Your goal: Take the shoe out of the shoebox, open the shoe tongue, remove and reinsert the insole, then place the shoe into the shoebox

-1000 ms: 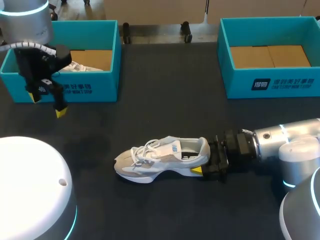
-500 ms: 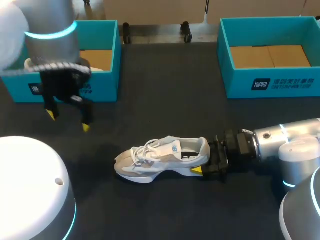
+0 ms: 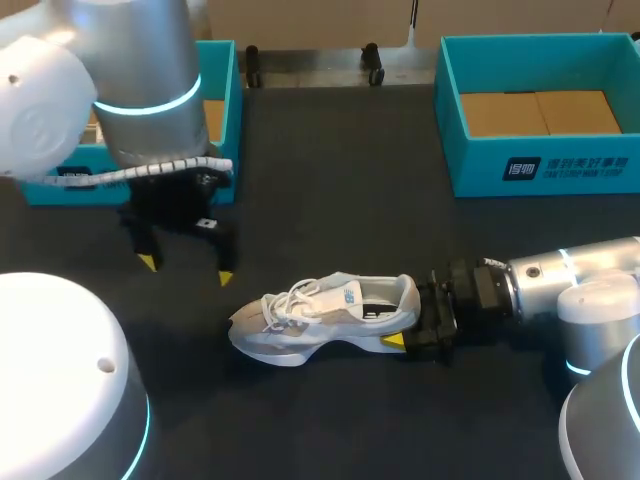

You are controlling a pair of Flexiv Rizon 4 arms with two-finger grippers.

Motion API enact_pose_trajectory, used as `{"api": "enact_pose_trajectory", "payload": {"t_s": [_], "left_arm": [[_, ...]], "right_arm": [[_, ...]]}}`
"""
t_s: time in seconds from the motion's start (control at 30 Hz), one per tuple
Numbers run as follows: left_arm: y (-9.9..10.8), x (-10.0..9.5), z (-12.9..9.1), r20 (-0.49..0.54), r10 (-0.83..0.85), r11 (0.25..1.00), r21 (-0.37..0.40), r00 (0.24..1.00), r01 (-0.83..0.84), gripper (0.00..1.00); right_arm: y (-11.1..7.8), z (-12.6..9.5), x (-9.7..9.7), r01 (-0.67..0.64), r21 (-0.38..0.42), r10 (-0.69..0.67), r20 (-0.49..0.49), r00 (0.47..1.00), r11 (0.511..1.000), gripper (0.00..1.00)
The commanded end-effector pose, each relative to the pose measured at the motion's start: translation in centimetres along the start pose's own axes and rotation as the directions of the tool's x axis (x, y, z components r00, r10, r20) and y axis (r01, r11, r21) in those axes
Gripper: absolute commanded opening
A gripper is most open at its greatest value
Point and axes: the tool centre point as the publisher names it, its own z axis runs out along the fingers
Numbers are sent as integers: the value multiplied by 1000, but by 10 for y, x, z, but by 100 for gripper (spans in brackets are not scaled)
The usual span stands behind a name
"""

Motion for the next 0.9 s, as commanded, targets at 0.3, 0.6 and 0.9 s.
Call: {"api": "enact_pose_trajectory", "payload": {"t_s": [0.3, 0.6, 0.9], "left_arm": [[-18, 11, 0, 19, 4, 998, -70, 1000, -3, 100], [-27, 63, 10, 89, -36, 998, -45, 995, 40, 100], [-43, 116, 25, 169, -149, 989, 24, 974, 147, 100]], "right_arm": [[1, 2, 1, -1, 5, 1, 1, 1000, 1000, 0], [1, 2, 1, -1, 5, 1, 1, 1000, 1000, 0], [1, 2, 1, -1, 5, 1, 1, 1000, 1000, 0]]}}
